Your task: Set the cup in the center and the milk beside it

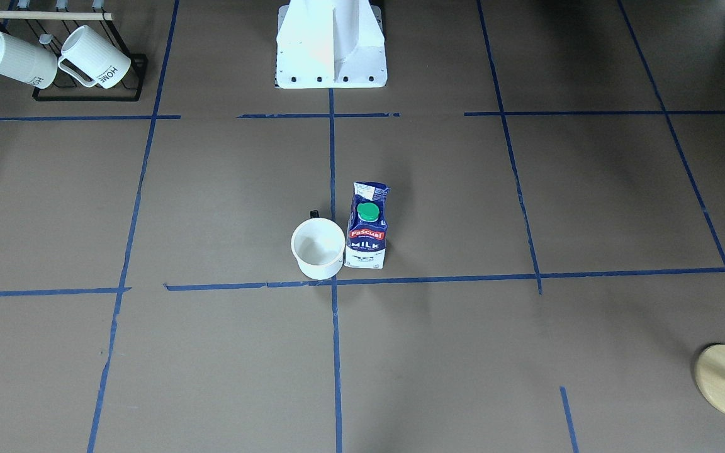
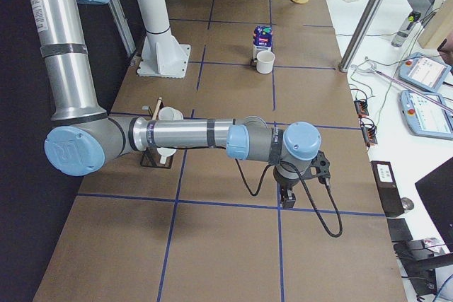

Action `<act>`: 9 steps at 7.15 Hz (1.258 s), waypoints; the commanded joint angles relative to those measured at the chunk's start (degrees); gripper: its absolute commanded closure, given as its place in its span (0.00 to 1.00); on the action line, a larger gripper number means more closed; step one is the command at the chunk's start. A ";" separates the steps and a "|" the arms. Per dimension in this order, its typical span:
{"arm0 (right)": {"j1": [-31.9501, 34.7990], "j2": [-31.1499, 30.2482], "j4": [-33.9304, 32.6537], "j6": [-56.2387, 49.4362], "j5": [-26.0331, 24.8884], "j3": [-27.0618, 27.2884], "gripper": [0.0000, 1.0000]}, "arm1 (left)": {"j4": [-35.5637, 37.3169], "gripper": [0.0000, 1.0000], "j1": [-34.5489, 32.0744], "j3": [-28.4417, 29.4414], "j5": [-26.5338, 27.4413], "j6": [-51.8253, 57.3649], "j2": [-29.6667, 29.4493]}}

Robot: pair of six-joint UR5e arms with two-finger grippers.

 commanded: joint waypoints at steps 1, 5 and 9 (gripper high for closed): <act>0.10 -0.29 0.29 0.43 -0.10 0.04 0.00 | 1.30 0.00 -0.16 -0.28 -0.15 -2.73 0.05; 0.02 -0.64 0.29 0.61 0.07 0.48 0.00 | 2.78 0.00 0.11 -0.28 -0.24 -2.73 -0.12; 0.02 -0.73 0.20 0.61 0.60 1.53 0.00 | 10.09 0.00 0.19 -2.92 -0.41 -2.64 -1.80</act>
